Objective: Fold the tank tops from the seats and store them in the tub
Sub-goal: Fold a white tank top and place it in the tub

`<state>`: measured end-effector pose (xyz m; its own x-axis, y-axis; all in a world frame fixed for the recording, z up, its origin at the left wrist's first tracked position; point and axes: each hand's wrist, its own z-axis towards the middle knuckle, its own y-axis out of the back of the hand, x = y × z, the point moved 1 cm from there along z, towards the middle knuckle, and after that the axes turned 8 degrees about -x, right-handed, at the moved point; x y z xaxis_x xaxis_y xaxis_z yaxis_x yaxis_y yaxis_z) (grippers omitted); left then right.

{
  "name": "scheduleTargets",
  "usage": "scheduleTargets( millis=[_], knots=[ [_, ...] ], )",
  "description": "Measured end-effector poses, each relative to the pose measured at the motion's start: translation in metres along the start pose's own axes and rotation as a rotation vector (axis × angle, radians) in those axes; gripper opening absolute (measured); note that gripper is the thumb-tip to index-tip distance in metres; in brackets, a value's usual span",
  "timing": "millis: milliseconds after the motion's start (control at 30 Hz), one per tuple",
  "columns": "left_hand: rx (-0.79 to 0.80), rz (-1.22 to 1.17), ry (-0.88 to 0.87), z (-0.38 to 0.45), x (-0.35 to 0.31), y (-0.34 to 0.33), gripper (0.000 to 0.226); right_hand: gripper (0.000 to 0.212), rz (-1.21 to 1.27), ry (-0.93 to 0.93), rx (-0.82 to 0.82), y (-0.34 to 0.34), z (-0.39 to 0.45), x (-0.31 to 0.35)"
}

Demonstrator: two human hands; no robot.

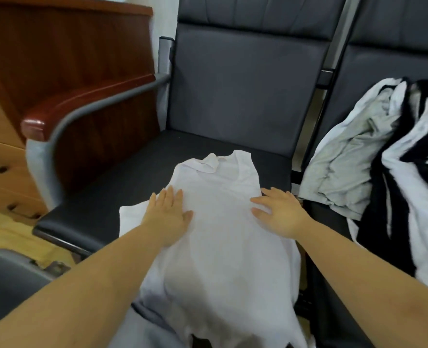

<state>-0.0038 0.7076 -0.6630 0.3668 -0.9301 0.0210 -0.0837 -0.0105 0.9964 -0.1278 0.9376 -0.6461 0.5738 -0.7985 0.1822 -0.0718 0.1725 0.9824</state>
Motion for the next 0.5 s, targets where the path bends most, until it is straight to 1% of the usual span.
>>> scheduleTargets(
  millis=[67, 133, 233, 300, 367, 500],
  knots=[
    [0.009, 0.014, 0.037, -0.015, 0.007, 0.005, 0.066, 0.045, -0.033, -0.021, -0.015, -0.004, -0.019, -0.005],
    [0.003, 0.035, 0.084, -0.027, 0.015, 0.010, 0.065, 0.044, 0.001, -0.069, -0.039, -0.007, -0.035, -0.011],
    [-0.056, 0.020, 0.192, -0.040, 0.030, 0.009, 0.059, 0.043, 0.146, -0.181, -0.111, -0.005, -0.051, -0.019],
    [-0.109, -0.047, 0.271, -0.045, 0.040, 0.007, 0.053, 0.039, 0.287, -0.292, -0.171, -0.002, -0.058, -0.024],
    [-0.125, -0.108, 0.311, -0.046, 0.045, 0.007, 0.047, 0.035, 0.364, -0.381, -0.187, 0.000, -0.062, -0.028],
    [-0.204, -0.091, 0.348, -0.044, 0.044, 0.009, 0.033, 0.024, 0.442, -0.429, -0.196, 0.000, -0.064, -0.032]
  ],
)
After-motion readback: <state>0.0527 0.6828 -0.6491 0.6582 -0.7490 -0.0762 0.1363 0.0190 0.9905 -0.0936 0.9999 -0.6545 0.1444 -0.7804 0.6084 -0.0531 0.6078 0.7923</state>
